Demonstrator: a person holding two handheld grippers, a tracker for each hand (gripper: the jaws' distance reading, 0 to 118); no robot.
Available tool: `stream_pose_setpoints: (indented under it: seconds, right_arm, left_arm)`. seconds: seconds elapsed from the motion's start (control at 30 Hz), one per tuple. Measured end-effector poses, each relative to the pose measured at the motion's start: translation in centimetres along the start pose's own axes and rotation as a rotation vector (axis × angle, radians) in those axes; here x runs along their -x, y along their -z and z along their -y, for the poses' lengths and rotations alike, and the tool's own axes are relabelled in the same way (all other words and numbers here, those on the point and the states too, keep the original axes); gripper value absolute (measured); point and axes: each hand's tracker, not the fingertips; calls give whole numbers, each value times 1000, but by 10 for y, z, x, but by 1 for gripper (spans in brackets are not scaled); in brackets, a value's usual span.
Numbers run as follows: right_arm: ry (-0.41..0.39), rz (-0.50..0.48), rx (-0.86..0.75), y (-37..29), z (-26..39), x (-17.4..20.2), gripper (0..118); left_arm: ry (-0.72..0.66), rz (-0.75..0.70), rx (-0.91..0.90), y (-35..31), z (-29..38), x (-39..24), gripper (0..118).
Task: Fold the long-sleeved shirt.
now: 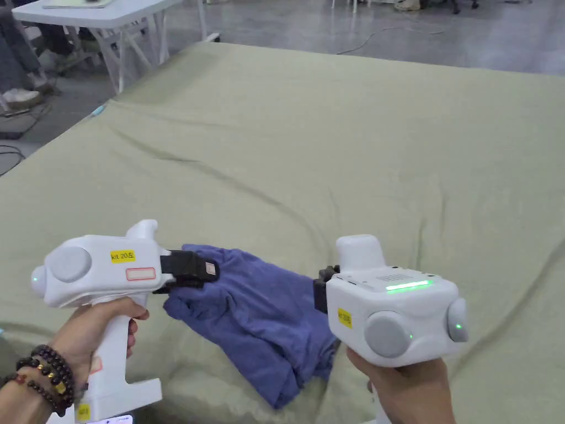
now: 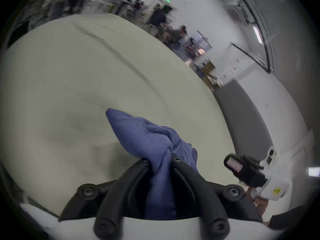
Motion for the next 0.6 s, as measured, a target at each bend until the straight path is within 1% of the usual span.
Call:
stream_pose_setpoints:
  seconds: [0.1, 0.13, 0.17, 0.2, 0.23, 0.27, 0.3, 0.33, 0.37, 0.4, 0.43, 0.53, 0.57, 0.6]
  right_arm:
    - [-86, -53, 25, 37, -9, 45, 0]
    - [-111, -56, 25, 49, -10, 59, 0]
    - [-112, -56, 24, 62, -12, 69, 0]
    - [-115, -67, 23, 74, -14, 79, 0]
    - [-116, -76, 28, 82, -15, 85, 0]
    - [-121, -82, 39, 90, -16, 90, 0]
    - [-124, -80, 48, 97, -17, 94, 0]
    - [-127, -76, 58, 100, -17, 95, 0]
    - [-126, -76, 62, 101, -17, 94, 0]
    - [-123, -79, 65, 100, -17, 93, 0]
    - [-121, -82, 62, 99, -17, 88, 0]
    - [-122, -75, 38, 82, -19, 71, 0]
    - [-120, -71, 22, 69, -21, 64, 0]
    - [-119, -63, 8, 60, -24, 56, 0]
  left_arm:
    - [41, -159, -62, -35, -23, 45, 11]
    - [30, -219, -73, -42, -26, 59, 11]
    - [0, -255, -54, -45, -28, 72, 11]
    - [-11, -268, -43, -46, -28, 80, 13]
    - [-22, -275, -37, -46, -26, 83, 22]
    - [-16, -301, -35, -47, -23, 85, 43]
    - [-2, -353, -61, -47, -19, 84, 92]
    - [23, -363, -69, -47, -17, 83, 116]
    - [33, -353, -81, -50, -13, 81, 118]
    - [60, -332, -139, -57, -11, 77, 118]
    - [65, -335, -138, -58, -9, 72, 118]
    - [94, -418, -117, -64, -9, 56, 117]
    - [111, -436, -117, -66, -8, 47, 112]
    - [137, -415, -144, -68, -7, 36, 95]
